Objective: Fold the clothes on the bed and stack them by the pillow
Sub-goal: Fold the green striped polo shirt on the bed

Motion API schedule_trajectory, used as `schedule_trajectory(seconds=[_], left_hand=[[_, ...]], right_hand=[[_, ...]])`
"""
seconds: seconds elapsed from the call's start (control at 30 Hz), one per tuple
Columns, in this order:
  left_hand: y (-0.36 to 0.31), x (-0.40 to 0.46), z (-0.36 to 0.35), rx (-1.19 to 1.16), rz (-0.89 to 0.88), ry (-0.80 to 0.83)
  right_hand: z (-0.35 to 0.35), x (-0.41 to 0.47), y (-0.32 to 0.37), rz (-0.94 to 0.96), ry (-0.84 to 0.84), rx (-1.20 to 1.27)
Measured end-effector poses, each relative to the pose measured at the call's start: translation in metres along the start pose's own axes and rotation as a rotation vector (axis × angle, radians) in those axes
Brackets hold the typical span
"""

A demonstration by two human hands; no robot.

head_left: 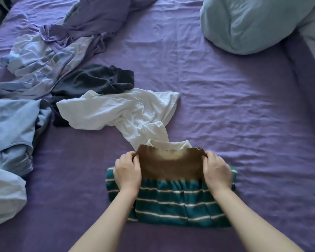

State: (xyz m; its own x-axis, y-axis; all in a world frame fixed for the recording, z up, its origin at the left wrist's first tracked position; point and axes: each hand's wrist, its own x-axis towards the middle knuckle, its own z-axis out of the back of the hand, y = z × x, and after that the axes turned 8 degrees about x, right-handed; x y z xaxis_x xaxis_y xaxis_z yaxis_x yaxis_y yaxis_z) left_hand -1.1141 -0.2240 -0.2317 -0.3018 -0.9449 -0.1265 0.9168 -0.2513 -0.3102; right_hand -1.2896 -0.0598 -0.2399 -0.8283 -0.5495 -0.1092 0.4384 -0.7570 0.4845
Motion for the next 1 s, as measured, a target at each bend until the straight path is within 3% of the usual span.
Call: schedule_trajectory(seconds=[0.07, 0.13, 0.2, 0.27, 0.47, 0.7, 0.83, 1.0], left_hand=[[-0.003, 0.000, -0.005, 0.133, -0.114, -0.073], [-0.006, -0.008, -0.012, 0.228, -0.329, -0.064], [-0.006, -0.023, -0.024, 0.347, -0.569, 0.037], [-0.001, -0.030, -0.038, 0.460, -0.674, 0.134], [0.015, -0.009, -0.071, 0.602, -0.673, 0.293], [-0.026, -0.040, -0.052, 0.546, -0.596, 0.231], [-0.065, -0.098, -0.064, 0.452, -0.782, 0.357], [-0.091, -0.168, -0.081, 0.371, -0.830, 0.475]], right_hand=[[-0.001, 0.000, -0.001, 0.110, -0.014, -0.067], [-0.005, -0.008, -0.003, 0.238, 0.083, -0.170], [-0.012, -0.019, -0.005, 0.360, 0.244, -0.307], [-0.022, -0.026, -0.011, 0.376, 0.355, -0.405], [-0.039, -0.015, -0.037, 0.299, 0.452, -0.467], [-0.008, -0.013, -0.038, 0.173, 0.451, -0.453], [0.023, -0.007, -0.050, 0.089, 0.446, -0.405], [0.035, 0.004, -0.069, 0.150, 0.497, -0.173]])
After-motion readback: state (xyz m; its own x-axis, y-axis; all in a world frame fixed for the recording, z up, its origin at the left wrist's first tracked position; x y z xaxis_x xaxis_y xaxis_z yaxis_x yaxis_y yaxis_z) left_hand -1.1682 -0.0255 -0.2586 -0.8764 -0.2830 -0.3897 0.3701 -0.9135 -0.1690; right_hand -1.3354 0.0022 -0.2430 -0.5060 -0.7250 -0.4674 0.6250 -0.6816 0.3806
